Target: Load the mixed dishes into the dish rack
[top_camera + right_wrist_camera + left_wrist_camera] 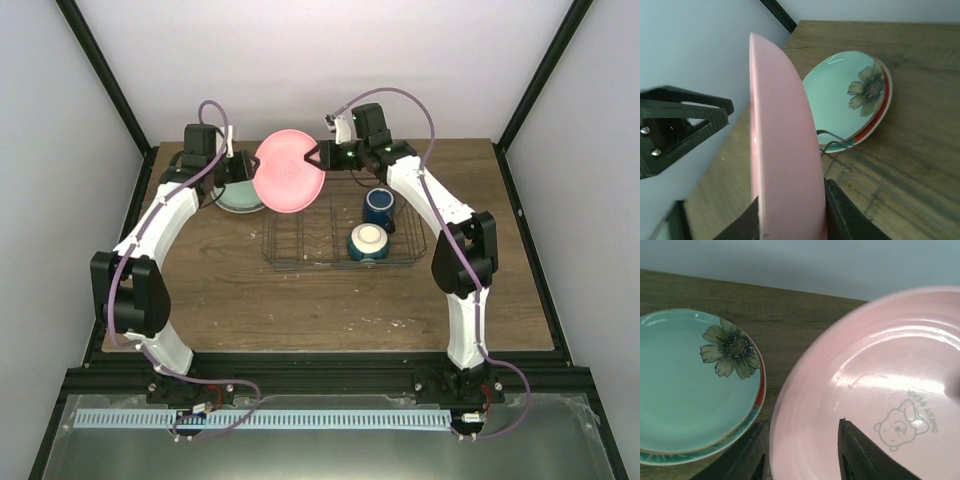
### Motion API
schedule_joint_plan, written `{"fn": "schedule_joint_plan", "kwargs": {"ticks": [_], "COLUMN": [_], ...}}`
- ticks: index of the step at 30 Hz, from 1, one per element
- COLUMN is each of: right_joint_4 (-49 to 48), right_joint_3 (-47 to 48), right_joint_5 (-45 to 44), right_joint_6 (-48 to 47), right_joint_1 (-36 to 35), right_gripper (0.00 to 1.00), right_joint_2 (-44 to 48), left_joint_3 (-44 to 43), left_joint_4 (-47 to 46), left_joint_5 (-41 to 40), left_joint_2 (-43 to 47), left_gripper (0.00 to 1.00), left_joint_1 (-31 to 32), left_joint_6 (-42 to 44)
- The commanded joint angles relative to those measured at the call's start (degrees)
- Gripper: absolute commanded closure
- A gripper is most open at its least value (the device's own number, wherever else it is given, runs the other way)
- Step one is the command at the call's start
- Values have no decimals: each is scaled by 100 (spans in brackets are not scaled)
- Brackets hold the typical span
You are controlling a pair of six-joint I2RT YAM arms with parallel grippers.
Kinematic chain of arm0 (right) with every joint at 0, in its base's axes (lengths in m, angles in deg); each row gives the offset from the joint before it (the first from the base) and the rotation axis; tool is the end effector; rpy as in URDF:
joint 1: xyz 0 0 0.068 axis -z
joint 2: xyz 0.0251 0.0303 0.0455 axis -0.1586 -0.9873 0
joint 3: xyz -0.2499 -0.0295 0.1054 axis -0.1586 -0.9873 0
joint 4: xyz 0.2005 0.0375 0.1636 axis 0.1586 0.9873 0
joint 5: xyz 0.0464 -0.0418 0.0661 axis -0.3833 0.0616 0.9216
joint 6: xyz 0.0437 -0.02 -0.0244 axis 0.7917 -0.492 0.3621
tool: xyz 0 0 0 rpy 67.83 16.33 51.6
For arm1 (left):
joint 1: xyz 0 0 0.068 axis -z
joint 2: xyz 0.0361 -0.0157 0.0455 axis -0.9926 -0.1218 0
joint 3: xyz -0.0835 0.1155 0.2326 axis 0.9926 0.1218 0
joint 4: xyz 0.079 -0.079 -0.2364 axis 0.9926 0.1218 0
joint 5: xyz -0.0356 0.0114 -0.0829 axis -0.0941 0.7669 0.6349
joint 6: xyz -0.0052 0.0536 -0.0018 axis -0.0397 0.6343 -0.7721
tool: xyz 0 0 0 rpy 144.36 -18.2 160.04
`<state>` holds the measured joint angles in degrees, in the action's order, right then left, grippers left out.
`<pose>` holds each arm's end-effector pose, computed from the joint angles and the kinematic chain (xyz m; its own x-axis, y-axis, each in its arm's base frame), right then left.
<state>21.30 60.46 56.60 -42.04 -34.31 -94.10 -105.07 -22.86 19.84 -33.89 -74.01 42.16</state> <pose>0.4257 0.2231 0.3226 -0.7401 -0.0142 -0.6723 -0.5567 0.5738 0.6007 0.3798 -0.0711 0.3209 -0.6571 -0.1581 -0.7370 0.2232 0.8931 -0.3906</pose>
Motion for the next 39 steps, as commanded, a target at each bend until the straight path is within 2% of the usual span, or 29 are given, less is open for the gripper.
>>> {"fn": "schedule_joint_plan", "kwargs": {"ticks": [1, 4, 10, 15, 19, 24, 30, 34, 39], "right_joint_4": [169, 180, -22, 384, 487, 22, -1536, -2389, -2918], "right_joint_3": [513, 639, 800, 1019, 998, 354, -1292, -2146, -2734], "right_joint_5": [-359, -566, -202, -404, -629, -387, -202, -143, -47], "right_joint_6": [-648, -1008, -1162, -2549, -3632, -4844, -5874, -6256, -6641], "right_joint_1": [3, 37, 302, 331, 339, 338, 335, 334, 336], "right_gripper": [79, 81, 85, 85, 92, 99, 99, 99, 99], "right_joint_2": [-76, -105, -249, -317, -156, 345, 1314, 1786, 1937], "left_joint_3": [-190, -261, -489, -1162, -1601, -2023, -1897, -1752, -1689], "left_joint_4": [-127, -93, 155, 578, 535, 670, 540, 465, 433], "left_joint_5": [123, 189, 75, -31, 166, -16, -2, 60, 65], "left_joint_2": [-149, -195, -128, 105, 349, 445, 471, 480, 465], "left_gripper": [56, 52, 46, 27, 16, 11, 10, 9, 8], "left_joint_1": [-3, -3, -10, -250, -661, -820, -847, -847, -847], "left_joint_6": [8, 38, 194, 235, -11, 124, 26, -45, -32]}}
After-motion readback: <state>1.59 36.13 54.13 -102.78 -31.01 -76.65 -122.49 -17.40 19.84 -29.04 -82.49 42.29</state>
